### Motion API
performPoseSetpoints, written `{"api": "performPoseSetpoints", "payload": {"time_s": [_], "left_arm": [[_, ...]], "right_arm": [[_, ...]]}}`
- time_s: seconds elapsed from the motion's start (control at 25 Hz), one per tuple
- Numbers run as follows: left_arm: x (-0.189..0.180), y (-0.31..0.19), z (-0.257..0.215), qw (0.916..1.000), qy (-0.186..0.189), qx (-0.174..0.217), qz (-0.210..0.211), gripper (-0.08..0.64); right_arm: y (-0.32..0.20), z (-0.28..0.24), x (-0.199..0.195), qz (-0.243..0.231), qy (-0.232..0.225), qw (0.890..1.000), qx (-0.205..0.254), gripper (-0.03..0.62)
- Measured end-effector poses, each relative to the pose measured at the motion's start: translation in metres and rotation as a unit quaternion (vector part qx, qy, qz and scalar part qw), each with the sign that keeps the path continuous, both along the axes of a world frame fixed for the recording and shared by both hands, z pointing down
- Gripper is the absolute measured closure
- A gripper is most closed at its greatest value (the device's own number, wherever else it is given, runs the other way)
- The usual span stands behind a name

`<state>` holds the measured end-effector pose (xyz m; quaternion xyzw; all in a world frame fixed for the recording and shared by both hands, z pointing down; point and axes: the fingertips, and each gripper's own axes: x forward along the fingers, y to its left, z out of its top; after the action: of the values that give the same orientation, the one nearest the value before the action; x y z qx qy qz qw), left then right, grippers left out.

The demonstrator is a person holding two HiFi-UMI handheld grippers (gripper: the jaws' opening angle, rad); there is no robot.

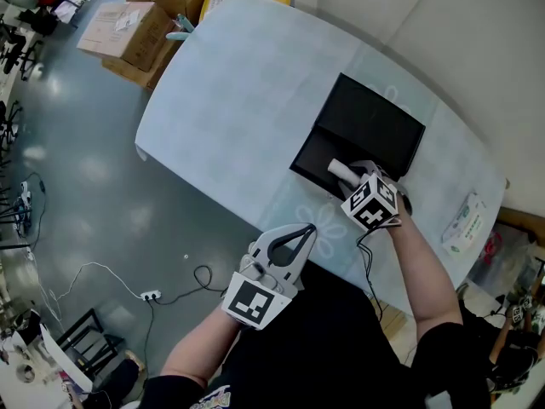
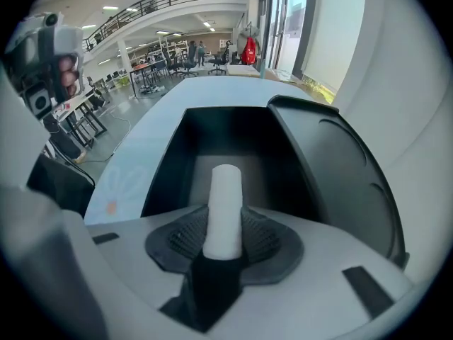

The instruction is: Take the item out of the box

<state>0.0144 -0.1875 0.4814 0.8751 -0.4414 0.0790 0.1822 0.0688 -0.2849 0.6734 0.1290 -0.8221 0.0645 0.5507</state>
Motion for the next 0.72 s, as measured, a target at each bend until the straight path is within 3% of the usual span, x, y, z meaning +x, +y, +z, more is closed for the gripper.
{"api": "performPoseSetpoints", "payload": {"time_s": [0.44, 0.72], "left_arm": [[-0.007, 0.019, -0.016, 0.9997, -0.011, 0.017, 0.011, 0.551], [-0.018, 0.041, -0.030, 0.9998, 0.007, 0.014, 0.012, 0.551]], "right_arm": [[-0.002, -0.027, -0.001, 0.038, -0.032, 0.998, 0.049, 0.451], [0.004, -0.078, -0.006, 0.114, -0.108, 0.984, 0.082, 0.451]]}}
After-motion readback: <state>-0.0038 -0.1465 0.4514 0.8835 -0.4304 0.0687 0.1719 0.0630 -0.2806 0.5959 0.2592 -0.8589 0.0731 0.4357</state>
